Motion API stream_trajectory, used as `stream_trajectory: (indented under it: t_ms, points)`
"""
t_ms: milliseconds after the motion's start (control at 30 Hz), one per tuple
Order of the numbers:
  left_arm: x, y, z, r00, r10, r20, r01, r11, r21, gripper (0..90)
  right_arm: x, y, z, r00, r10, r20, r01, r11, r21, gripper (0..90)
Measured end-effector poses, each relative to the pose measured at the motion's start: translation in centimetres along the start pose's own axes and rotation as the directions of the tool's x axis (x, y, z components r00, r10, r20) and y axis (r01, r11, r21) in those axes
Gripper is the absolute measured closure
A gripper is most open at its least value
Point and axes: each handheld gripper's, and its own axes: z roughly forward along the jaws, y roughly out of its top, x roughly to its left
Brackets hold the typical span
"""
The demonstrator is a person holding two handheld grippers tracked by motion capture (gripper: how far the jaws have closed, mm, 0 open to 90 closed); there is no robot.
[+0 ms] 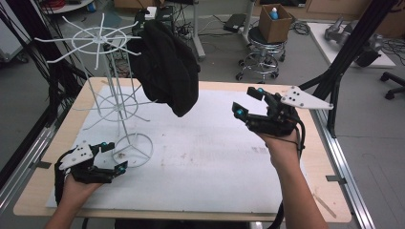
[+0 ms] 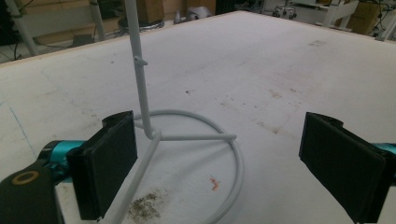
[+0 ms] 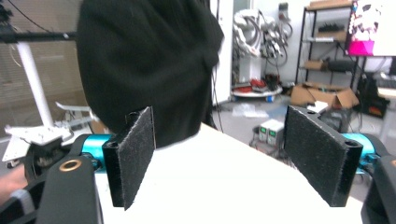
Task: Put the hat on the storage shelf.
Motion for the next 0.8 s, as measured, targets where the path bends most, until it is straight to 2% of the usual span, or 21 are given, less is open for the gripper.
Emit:
stream_trajectory:
  t_ms: [33, 100, 133, 233, 267, 367, 433, 467, 500, 533, 567, 667, 700, 767, 800]
  points:
    - [0.0, 0.0, 0.0, 1.0, 0.001, 0.001, -0.001, 1.0, 0.002, 11.6, -0.1, -1.2, -0.4, 0.9999, 0.008, 0.012, -0.008, 1.0, 0.018, 23.2]
    - [0.1, 0.0, 0.0, 1.0, -0.003, 0.002, 0.003, 1.0, -0.004, 11.6, -0.3, -2.5, -0.8, 0.9992, 0.029, 0.027, -0.029, 0.999, 0.024, 21.8]
    - [0.2, 0.0, 0.1, 1.0, -0.008, 0.002, 0.008, 1.0, -0.005, 11.6, -0.3, -2.5, -0.8, 0.9992, 0.029, 0.027, -0.029, 0.999, 0.024, 21.8]
    - [0.3, 0.0, 0.1, 0.9997, -0.025, 0.005, 0.025, 0.9996, -0.015, 11.6, -0.8, -5.1, -1.5, 0.9957, 0.078, 0.05, -0.079, 0.997, 0.021, 20.6]
    - [0.4, 0.0, 0.1, 0.9998, -0.021, 0.002, 0.022, 0.9997, -0.014, 11.6, -0.8, -5.1, -1.5, 0.9957, 0.078, 0.05, -0.079, 0.997, 0.021, 20.6]
    - [0.5, 0.0, 0.1, 0.9994, -0.035, 0.007, 0.035, 0.9992, -0.02, 11.6, -1.3, -7.3, -1.8, 0.9911, 0.109, 0.076, -0.113, 0.993, 0.046, 19.5]
    - [0.6, 0.0, 0.1, 0.9991, -0.041, 0.008, 0.041, 0.9988, -0.025, 11.6, -1.3, -7.8, -1.8, 0.9898, 0.116, 0.083, -0.121, 0.991, 0.054, 18.9]
    - [0.7, 0.0, 0.2, 0.9991, -0.043, 0.007, 0.043, 0.9987, -0.026, 11.6, -1.4, -8.3, -1.9, 0.9884, 0.122, 0.09, -0.128, 0.99, 0.063, 18.2]
    - [0.7, 0.0, 0.2, 0.999, -0.045, 0.005, 0.046, 0.9986, -0.027, 11.6, -1.5, -8.9, -1.7, 0.9852, 0.131, 0.111, -0.142, 0.984, 0.106, 13.5]
    - [0.8, 0.0, 0.2, 0.9988, -0.048, 0.007, 0.048, 0.9985, -0.027, 11.6, -1.5, -8.9, -1.7, 0.9852, 0.131, 0.111, -0.142, 0.984, 0.106, 13.5]
    - [0.8, -0.1, 0.2, 0.9988, -0.049, 0.006, 0.049, 0.9984, -0.027, 11.6, -1.5, -9.2, -1.5, 0.9818, 0.133, 0.135, -0.154, 0.976, 0.152, 11.8]
    - [0.9, -0.1, 0.2, 0.9988, -0.049, 0.003, 0.049, 0.9984, -0.029, 11.6, -1.3, -9.3, -1.4, 0.9837, 0.117, 0.137, -0.139, 0.975, 0.171, 11.8]
    - [0.9, -0.1, 0.2, 0.9988, -0.048, 0.005, 0.048, 0.9984, -0.028, 11.6, -1.0, -9.9, -1.6, 0.987, 0.099, 0.127, -0.116, 0.984, 0.137, 11.8]
    - [0.9, -0.1, 0.2, 0.9988, -0.048, 0.007, 0.049, 0.9984, -0.028, 11.6, -1.0, -10.3, -1.6, 0.9873, 0.097, 0.126, -0.114, 0.984, 0.138, 11.7]
    - [0.9, -0.1, 0.2, 0.9989, -0.047, 0.009, 0.047, 0.9985, -0.027, 11.6, -1.1, -10.6, -1.6, 0.9863, 0.097, 0.134, -0.117, 0.981, 0.156, 11.5]
